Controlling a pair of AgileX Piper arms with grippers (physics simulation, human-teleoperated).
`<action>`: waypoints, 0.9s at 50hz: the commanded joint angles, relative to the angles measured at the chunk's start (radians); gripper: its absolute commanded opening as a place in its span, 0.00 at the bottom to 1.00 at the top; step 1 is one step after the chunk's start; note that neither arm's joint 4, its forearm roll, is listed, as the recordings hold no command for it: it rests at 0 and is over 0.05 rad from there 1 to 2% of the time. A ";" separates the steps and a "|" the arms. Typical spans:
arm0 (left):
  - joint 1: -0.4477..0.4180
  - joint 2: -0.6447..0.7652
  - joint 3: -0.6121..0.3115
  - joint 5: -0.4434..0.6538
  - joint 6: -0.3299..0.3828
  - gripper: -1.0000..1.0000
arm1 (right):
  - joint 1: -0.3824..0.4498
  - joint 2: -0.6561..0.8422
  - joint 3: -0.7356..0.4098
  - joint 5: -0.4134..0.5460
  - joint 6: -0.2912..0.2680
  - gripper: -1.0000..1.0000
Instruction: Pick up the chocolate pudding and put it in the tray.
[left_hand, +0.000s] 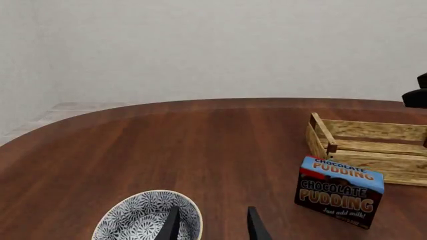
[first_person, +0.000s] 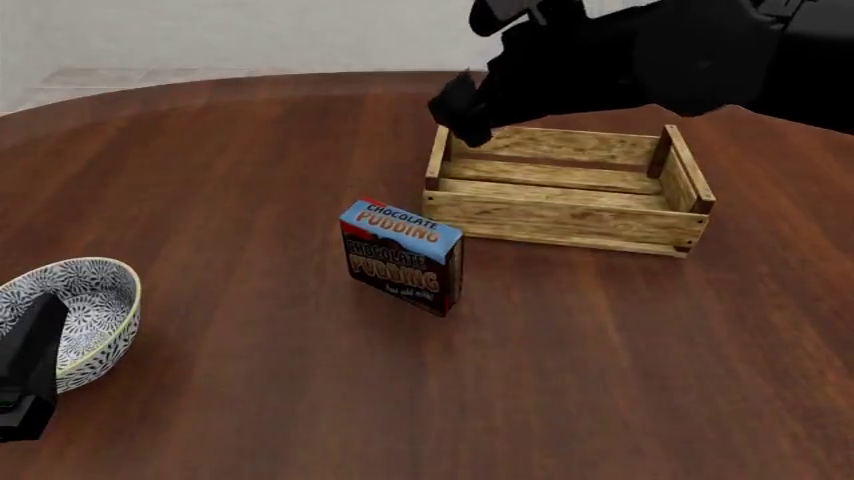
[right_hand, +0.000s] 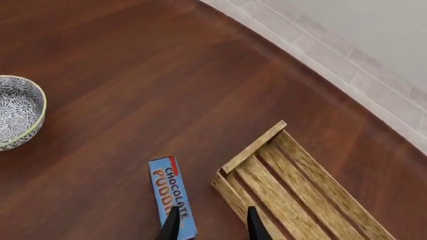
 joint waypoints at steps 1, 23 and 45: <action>0.000 0.000 0.000 0.000 0.000 1.00 | 0.051 0.001 0.029 0.006 -0.022 1.00; 0.000 0.000 0.000 0.000 0.000 1.00 | 0.114 0.002 0.049 0.037 -0.066 1.00; 0.000 0.000 0.000 0.000 0.000 1.00 | 0.125 0.030 0.040 0.092 -0.150 1.00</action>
